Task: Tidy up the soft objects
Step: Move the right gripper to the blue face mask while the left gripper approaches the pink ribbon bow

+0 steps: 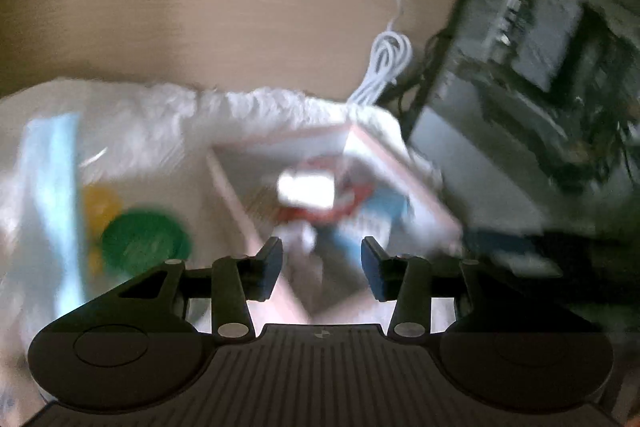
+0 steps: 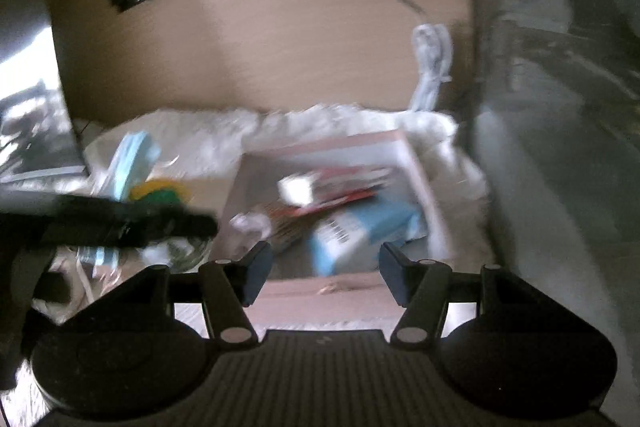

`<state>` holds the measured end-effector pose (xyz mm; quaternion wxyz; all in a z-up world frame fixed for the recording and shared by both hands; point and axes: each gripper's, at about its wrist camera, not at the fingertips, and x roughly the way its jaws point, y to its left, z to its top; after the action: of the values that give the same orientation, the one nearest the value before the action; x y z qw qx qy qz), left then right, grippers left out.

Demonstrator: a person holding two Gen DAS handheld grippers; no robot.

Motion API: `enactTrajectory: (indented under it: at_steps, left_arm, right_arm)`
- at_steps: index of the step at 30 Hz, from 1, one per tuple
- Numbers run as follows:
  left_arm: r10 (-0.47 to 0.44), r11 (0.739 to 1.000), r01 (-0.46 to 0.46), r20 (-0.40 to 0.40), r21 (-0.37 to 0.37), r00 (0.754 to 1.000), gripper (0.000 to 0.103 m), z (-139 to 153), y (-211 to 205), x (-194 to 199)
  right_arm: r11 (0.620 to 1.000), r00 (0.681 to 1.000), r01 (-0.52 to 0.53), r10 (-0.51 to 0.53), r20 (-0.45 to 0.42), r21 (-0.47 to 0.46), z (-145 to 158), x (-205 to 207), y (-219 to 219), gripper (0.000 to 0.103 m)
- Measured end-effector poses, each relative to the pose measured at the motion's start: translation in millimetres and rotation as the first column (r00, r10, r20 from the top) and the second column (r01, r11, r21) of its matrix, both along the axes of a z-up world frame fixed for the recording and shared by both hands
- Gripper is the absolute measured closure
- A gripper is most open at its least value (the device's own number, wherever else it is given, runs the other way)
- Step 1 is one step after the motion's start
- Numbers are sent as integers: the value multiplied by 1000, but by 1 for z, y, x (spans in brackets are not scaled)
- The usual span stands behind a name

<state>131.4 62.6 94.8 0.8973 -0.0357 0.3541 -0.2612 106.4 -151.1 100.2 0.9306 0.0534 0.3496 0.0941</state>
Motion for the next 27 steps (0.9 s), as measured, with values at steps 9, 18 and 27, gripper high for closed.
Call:
enactTrajectory:
  at_steps: [9,18,27]
  left_arm:
    - [307,911,-347,193,225,932,54,-34,104,-108]
    - [446,895,-445,79,-31,892,56,-7,180,-74]
    - [424,902,-426,37,76,905,56,-21,169,-60]
  right_arm:
    - [991,986,-130,129,-106,-3,-22,-23,57,42]
    - [963,963,-242,224,-150,-118,-40,-50,107,42]
    - [958,955,-281,285,-87,53,28,12,134,42]
